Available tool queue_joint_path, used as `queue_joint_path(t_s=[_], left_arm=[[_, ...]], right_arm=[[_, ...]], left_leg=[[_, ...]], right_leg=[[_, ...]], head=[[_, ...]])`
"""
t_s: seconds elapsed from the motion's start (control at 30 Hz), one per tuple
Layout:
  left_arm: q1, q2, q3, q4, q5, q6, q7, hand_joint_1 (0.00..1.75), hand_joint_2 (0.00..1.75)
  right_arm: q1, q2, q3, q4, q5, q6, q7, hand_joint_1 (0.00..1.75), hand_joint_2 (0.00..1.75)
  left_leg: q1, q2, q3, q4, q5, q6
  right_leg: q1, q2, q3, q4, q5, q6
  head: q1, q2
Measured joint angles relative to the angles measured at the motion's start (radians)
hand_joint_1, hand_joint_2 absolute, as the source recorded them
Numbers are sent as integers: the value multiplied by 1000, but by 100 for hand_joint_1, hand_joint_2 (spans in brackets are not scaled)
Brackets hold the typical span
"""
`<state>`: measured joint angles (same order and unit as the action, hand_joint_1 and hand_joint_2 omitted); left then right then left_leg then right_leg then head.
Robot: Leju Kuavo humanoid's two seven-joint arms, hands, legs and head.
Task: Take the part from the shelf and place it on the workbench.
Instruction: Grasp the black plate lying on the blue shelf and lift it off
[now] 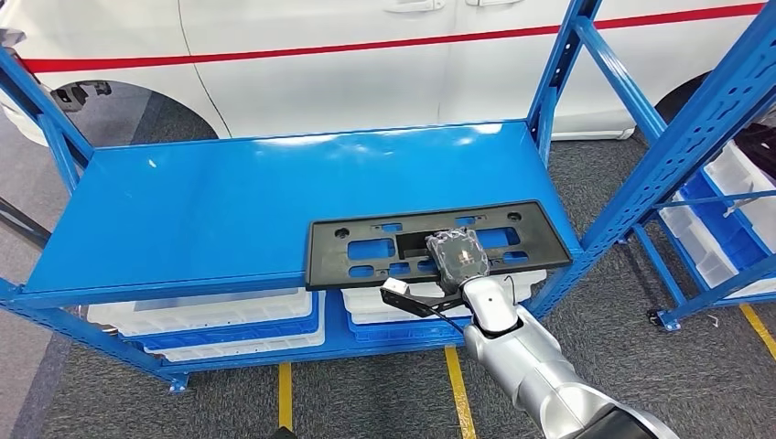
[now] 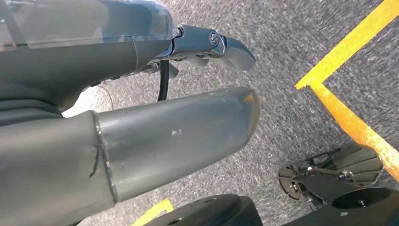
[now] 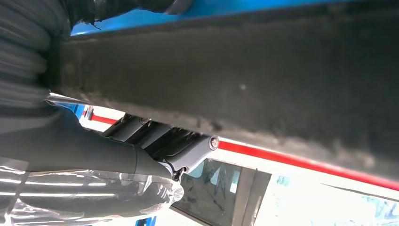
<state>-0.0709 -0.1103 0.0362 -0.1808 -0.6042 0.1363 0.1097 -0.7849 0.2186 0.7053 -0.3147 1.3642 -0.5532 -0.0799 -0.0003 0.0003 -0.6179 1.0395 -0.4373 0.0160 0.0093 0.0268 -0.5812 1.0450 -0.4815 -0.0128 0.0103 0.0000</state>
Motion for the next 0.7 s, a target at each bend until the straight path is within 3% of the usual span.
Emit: queue_joint_path(t_s=[0.3,0.43,0.7], left_arm=[[-4,-2,0,0,-21,26,-36,0,0],[-5,-4,0,0,-31,31,-47,0,175],[-13,-6,0,0,-45,84,-68,0,175]], right_arm=[[-5,-3,0,-2,0,-6,0,174,175],[-5,-5,0,-2,0,-6,-1,173,175],[-6,-13,0,-2,0,-6,0,175,175]], left_leg=[[0,0,2,0,1,-1],[0,0,2,0,3,0],[0,0,1,0,4,0]], right_leg=[[1,0,2,0,1,-1],[1,-1,2,0,2,-1],[1,-1,2,0,3,-1]], head=[[0,0],[0,0],[0,0]])
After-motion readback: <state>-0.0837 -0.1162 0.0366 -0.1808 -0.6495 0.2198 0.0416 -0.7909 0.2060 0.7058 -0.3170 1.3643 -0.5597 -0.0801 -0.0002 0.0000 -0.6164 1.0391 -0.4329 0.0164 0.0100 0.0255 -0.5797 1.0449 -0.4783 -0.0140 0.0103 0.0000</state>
